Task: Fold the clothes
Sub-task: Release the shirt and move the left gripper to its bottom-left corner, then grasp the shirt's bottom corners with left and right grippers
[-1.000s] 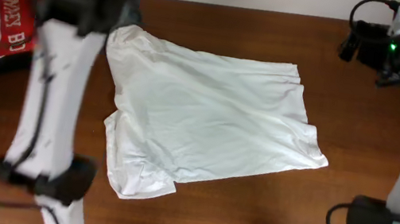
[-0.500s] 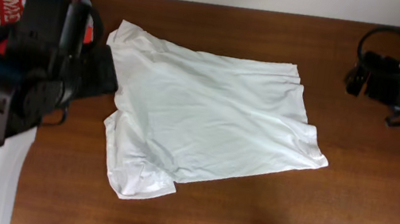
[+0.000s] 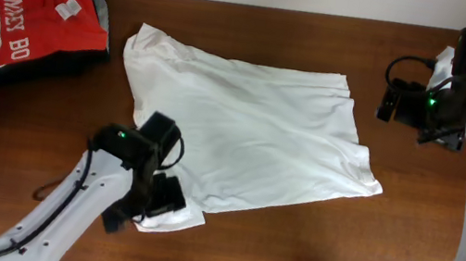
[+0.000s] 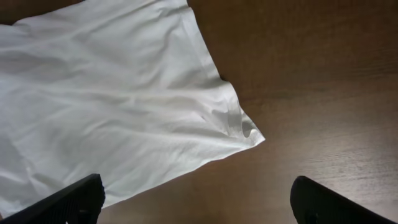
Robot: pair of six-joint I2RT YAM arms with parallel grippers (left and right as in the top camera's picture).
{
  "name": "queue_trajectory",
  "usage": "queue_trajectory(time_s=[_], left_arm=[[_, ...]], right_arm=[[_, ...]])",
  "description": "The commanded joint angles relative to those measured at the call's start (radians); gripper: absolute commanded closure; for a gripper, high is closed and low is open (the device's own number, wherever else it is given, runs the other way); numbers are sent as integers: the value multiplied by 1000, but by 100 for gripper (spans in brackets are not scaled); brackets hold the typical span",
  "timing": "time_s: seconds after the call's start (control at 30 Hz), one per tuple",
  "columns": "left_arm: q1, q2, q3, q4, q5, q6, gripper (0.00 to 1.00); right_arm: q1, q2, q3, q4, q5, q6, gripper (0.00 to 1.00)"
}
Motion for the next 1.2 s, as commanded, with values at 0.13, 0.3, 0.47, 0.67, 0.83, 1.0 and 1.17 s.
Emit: queue_trajectory(time_s=[0.13,0.3,0.47,0.67,0.83,1.0,1.17], left_arm=[[-3,-13,-208,212,23,-185,1],[-3,-13,-269,264,24,-225,1],[-3,-13,-341,373,23,-275,1],[-3,-12,-383,444,4,-295,1],[-3,-13,-384,446,5,-294,45],[-3,-13,-384,435,2,-264,95],[-2,-14,-266,180,-81,-241,99]], right_arm=[[-5,-2,-2,12,12,8,1],[-5,8,-3,20,12,9,1],[-5,8,-3,32,12,9,1],[-5,8,-3,39,12,8,1],[-5,8,-3,39,12,8,1],[-5,8,-3,39,12,8,1],[-6,8,-3,39,13,8,1]])
